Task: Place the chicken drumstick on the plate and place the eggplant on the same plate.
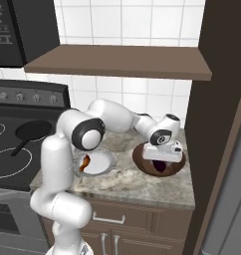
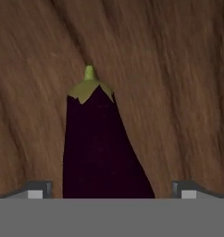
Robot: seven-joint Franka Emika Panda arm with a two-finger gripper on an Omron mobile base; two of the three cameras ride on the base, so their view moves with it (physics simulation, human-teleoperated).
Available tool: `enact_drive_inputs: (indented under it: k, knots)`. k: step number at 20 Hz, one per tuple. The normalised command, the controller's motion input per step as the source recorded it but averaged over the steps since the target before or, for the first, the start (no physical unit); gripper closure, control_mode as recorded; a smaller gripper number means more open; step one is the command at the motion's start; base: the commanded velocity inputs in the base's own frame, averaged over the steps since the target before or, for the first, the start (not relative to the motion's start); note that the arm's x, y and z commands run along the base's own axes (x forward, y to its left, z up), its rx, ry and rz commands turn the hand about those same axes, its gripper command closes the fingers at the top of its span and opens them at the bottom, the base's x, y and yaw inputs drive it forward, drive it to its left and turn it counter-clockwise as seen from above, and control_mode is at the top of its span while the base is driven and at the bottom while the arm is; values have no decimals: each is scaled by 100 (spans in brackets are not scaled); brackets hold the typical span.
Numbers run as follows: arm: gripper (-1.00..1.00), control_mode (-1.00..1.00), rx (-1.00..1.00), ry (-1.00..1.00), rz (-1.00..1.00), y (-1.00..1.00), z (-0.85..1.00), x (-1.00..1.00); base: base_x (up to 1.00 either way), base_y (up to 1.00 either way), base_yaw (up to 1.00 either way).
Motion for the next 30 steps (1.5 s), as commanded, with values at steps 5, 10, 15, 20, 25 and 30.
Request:
enact_drive_inputs:
  k: [5, 10, 15, 20, 25, 30]
  knots:
    - [100, -100, 0, 0, 0, 0, -28, 0, 0, 0, 0]
    - [100, -100, 0, 0, 0, 5, -3, 0, 0, 0, 0]
    - [100, -100, 0, -2, 0, 21, 8, -3, 0, 0, 0]
    - [100, -100, 0, -11, 0, 36, 42, -18, 0, 0, 0]
    - [100, -100, -4, -1, 0, 65, 51, -29, 0, 0, 0]
    - [100, -100, -8, 0, 0, 76, 49, -42, 0, 0, 0]
